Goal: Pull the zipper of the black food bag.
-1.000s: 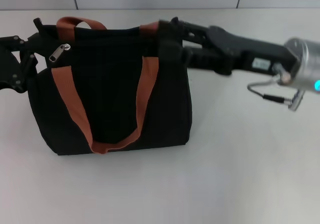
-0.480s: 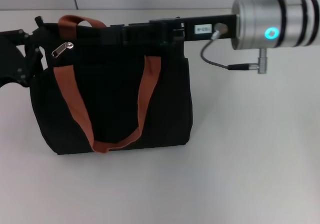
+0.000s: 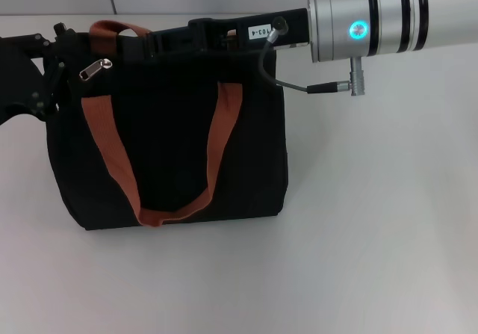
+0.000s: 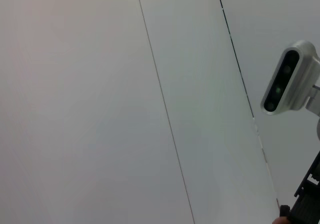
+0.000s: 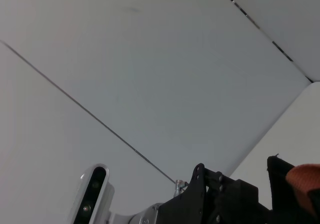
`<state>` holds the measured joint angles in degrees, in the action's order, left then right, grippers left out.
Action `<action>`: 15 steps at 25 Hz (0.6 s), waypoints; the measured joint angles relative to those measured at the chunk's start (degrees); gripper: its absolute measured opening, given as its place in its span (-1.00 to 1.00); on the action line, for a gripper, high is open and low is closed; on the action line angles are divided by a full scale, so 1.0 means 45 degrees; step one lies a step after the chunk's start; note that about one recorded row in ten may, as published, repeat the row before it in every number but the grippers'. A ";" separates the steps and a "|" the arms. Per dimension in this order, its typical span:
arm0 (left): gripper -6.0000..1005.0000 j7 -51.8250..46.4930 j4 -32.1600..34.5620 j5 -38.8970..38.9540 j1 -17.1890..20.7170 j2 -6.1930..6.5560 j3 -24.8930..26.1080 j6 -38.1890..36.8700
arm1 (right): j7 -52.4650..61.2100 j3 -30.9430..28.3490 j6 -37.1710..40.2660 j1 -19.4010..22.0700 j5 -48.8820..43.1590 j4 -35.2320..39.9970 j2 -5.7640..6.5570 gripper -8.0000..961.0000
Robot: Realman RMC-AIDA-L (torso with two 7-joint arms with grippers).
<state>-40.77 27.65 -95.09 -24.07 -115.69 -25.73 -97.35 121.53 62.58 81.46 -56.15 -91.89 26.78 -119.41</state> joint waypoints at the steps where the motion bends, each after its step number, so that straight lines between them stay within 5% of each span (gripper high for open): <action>1: -0.99 0.0018 0.0002 0.0000 -0.0002 0.0000 0.0014 -0.0010 | 0.0285 0.0004 -0.0022 -0.0035 0.0001 0.0000 -0.0003 0.10; 6: -0.99 0.0171 0.0008 0.0007 -0.0004 -0.0020 0.0015 -0.0018 | 0.1200 0.0023 -0.0032 -0.0067 -0.0015 0.0018 0.0001 -0.07; 15: -0.99 0.0182 0.0016 0.0074 0.0092 -0.0033 0.0015 -0.0164 | 0.2183 0.0338 0.0069 -0.0160 -0.0028 0.0099 0.0007 -0.07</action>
<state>-39.95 27.72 -94.76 -23.66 -115.84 -25.66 -98.08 131.35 64.10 81.77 -56.87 -92.02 27.22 -119.38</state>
